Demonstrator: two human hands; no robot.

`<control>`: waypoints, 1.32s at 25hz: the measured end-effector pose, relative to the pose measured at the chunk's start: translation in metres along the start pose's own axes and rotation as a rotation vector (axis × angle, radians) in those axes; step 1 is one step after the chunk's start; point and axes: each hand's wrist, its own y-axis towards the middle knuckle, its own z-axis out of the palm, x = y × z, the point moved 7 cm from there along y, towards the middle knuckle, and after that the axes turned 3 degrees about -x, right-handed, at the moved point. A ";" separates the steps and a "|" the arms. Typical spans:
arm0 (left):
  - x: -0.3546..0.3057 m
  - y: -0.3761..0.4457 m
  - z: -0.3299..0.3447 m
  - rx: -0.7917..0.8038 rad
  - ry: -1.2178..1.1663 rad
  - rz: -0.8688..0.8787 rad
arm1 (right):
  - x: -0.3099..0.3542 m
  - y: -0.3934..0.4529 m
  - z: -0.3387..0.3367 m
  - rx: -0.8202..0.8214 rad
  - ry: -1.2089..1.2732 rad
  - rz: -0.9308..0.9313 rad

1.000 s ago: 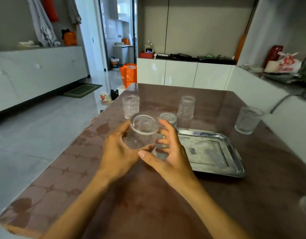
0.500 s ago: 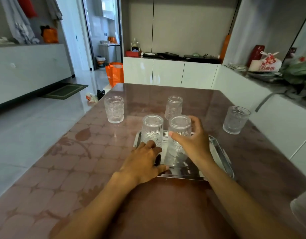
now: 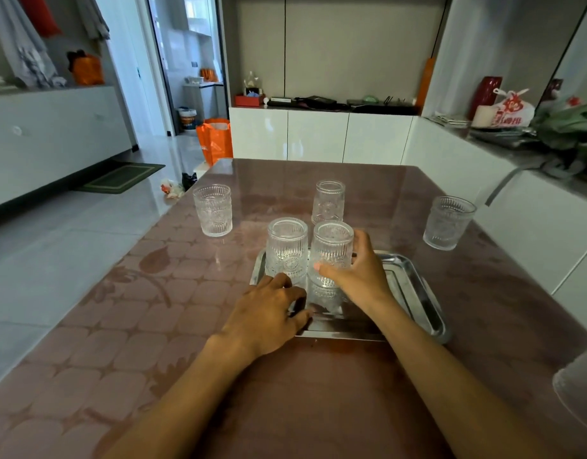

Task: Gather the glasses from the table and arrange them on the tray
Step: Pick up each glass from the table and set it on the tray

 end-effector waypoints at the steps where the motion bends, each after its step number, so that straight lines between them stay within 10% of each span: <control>1: -0.004 -0.002 -0.003 -0.021 0.016 0.016 | 0.002 -0.007 -0.005 0.019 -0.007 0.013; 9: -0.060 -0.015 0.004 -0.107 -0.151 0.153 | 0.018 -0.142 -0.129 -0.306 -0.047 -0.153; 15: -0.070 -0.018 0.011 -0.143 -0.127 0.137 | 0.000 -0.214 -0.257 -0.894 -0.468 -0.193; 19: -0.071 -0.018 0.010 -0.131 -0.134 0.150 | -0.052 -0.199 -0.269 -0.682 -0.204 0.163; 27: 0.015 -0.018 -0.022 -0.545 -0.623 -0.213 | -0.030 -0.171 -0.246 -0.598 -0.032 0.058; 33: 0.053 -0.011 -0.002 -0.480 -0.770 -0.430 | 0.009 -0.059 -0.127 -0.309 0.089 -0.105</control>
